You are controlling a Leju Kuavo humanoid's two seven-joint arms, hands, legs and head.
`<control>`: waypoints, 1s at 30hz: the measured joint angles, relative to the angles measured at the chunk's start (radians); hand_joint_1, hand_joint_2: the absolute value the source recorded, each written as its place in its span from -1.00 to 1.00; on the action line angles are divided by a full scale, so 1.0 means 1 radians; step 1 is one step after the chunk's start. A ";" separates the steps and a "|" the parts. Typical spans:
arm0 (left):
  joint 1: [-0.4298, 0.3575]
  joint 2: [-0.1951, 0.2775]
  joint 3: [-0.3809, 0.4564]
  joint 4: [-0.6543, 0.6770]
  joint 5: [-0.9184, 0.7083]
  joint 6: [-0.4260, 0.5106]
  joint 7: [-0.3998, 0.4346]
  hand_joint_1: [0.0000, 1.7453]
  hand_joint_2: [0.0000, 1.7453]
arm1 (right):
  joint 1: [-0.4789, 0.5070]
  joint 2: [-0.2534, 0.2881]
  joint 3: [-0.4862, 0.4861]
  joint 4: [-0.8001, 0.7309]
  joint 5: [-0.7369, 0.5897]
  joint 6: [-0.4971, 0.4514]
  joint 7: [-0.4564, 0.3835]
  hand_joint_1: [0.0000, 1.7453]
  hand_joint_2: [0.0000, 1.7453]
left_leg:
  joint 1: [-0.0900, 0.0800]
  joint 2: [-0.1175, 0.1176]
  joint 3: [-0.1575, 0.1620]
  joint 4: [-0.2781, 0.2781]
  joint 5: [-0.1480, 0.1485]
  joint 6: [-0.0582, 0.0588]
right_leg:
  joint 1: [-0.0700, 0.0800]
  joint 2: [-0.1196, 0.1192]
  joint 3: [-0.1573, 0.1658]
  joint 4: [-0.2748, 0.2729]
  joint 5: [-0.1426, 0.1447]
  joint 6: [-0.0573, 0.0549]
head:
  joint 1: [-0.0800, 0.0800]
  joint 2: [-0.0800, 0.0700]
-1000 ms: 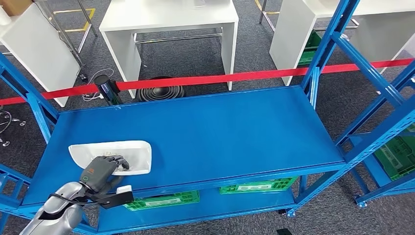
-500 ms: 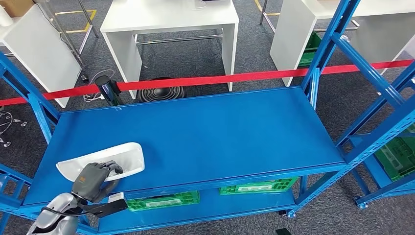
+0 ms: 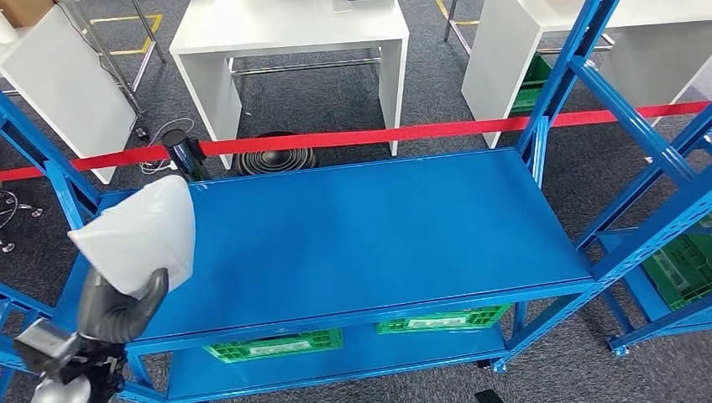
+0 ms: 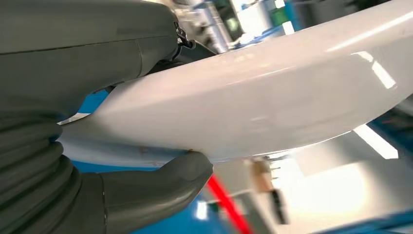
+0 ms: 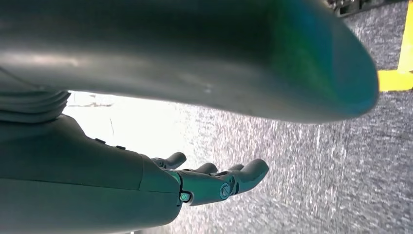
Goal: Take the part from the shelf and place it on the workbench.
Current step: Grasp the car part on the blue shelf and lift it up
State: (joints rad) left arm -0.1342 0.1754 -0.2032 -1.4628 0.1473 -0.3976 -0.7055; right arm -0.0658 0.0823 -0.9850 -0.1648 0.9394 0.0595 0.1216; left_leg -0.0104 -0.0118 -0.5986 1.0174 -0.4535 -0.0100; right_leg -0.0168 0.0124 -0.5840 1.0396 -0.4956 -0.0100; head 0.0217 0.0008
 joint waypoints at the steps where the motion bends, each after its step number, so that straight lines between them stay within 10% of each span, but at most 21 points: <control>1: 0.017 -0.019 0.031 -0.045 0.020 -0.056 0.000 1.00 1.00 | 0.000 -0.003 0.003 0.000 0.004 0.003 -0.001 -1.00 -1.00 | 0.000 0.000 0.000 0.000 0.000 0.000 | 0.000 0.000 0.000 0.000 0.000 0.000 | 0.000 0.000; 9: 0.094 -0.166 0.208 -0.232 0.275 -0.480 0.002 1.00 1.00 | 0.002 -0.012 0.018 0.000 0.019 0.025 -0.047 -1.00 -1.00 | -0.004 -0.001 0.001 0.002 -0.004 0.003 | -0.001 -0.001 0.003 -0.002 -0.001 0.004 | 0.000 0.000; 20: 0.093 -0.189 0.186 -0.246 0.532 -0.510 0.054 1.00 1.00 | 0.004 -0.011 0.028 0.000 0.005 0.025 -0.013 -1.00 -1.00 | -0.003 0.002 0.006 -0.001 0.000 0.028 | -0.004 -0.002 0.011 -0.002 -0.007 0.026 | 0.000 0.000; 26: 0.094 -0.189 0.181 -0.241 0.567 -0.506 0.055 1.00 1.00 | 0.004 -0.009 0.013 0.001 -0.033 0.013 0.004 -1.00 -1.00 | 0.006 0.012 -0.004 -0.011 0.016 0.038 | -0.003 -0.006 -0.091 0.259 -0.153 0.037 | 0.005 0.000; 30: 0.100 -0.188 0.182 -0.231 0.574 -0.504 0.058 1.00 1.00 | 0.003 -0.004 -0.005 0.001 -0.052 0.013 -0.016 -1.00 -1.00 | 0.012 0.011 -0.026 0.009 0.022 0.023 | -0.007 -0.007 0.027 0.059 -0.060 0.038 | 0.005 0.000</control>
State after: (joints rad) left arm -0.0346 -0.0126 -0.0214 -1.6936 0.7209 -0.9014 -0.6476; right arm -0.0624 0.0787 -0.9902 -0.1638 0.8873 0.0722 0.1055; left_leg 0.0021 -0.0004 -0.6241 1.0263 -0.4316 0.0127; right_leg -0.0239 0.0051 -0.5565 1.0989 -0.5552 0.0282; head 0.0270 0.0008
